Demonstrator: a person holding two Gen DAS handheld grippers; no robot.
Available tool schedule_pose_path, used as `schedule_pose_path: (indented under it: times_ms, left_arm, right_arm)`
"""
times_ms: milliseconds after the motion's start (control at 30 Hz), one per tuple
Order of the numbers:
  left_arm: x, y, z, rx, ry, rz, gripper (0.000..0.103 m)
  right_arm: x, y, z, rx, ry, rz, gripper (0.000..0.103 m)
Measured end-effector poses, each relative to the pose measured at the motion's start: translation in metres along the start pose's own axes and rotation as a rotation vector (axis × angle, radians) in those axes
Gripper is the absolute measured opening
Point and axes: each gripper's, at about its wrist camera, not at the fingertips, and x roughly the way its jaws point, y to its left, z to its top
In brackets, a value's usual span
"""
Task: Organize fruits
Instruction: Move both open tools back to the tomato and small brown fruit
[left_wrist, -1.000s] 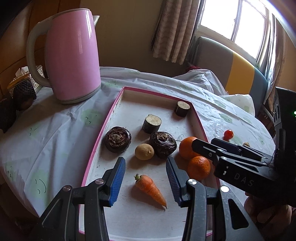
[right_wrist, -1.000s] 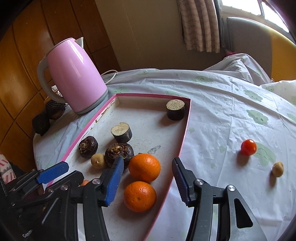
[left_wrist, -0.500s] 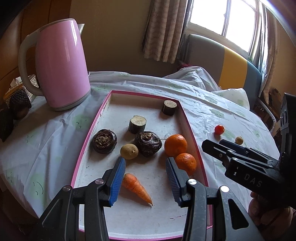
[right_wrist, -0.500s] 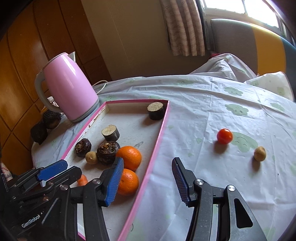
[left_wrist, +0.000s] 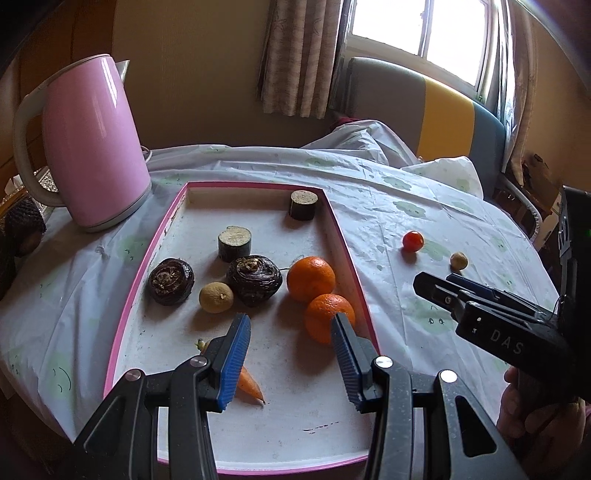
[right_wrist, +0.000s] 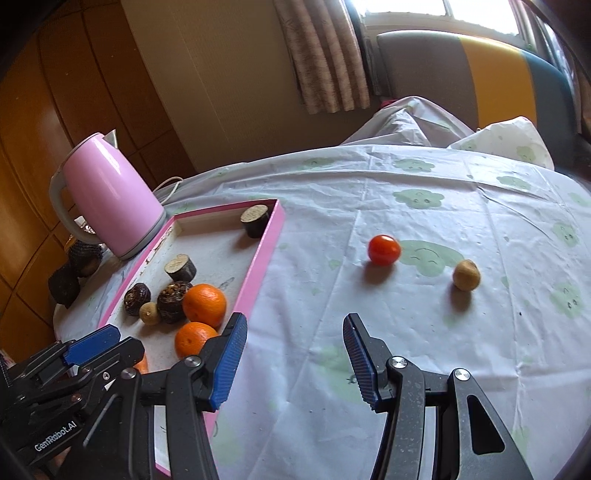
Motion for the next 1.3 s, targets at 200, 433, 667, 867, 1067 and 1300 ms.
schedule_pose_path:
  times_ms: [200, 433, 667, 867, 1067, 1300]
  left_arm:
    - [0.001, -0.012, 0.0, 0.032, 0.005, -0.016, 0.046]
    - [0.004, -0.025, 0.0, 0.063, 0.012, -0.036, 0.046]
    - [0.007, -0.04, 0.001, 0.096, 0.023, -0.058, 0.046]
    - [0.012, -0.052, 0.001, 0.125, 0.034, -0.075, 0.046]
    - [0.016, -0.062, 0.003, 0.147, 0.042, -0.088, 0.046]
    - [0.021, -0.07, 0.005, 0.161, 0.052, -0.104, 0.046]
  right_arm:
    - [-0.005, -0.016, -0.005, 0.018, -0.006, -0.045, 0.056]
    - [-0.01, -0.042, -0.009, 0.064, -0.006, -0.094, 0.056]
    - [-0.016, -0.063, -0.009, 0.101, -0.016, -0.136, 0.056]
    - [-0.02, -0.078, -0.01, 0.125, -0.026, -0.17, 0.056]
    - [-0.022, -0.092, -0.007, 0.139, -0.034, -0.2, 0.056]
    - [-0.021, -0.102, -0.003, 0.126, -0.034, -0.232, 0.055]
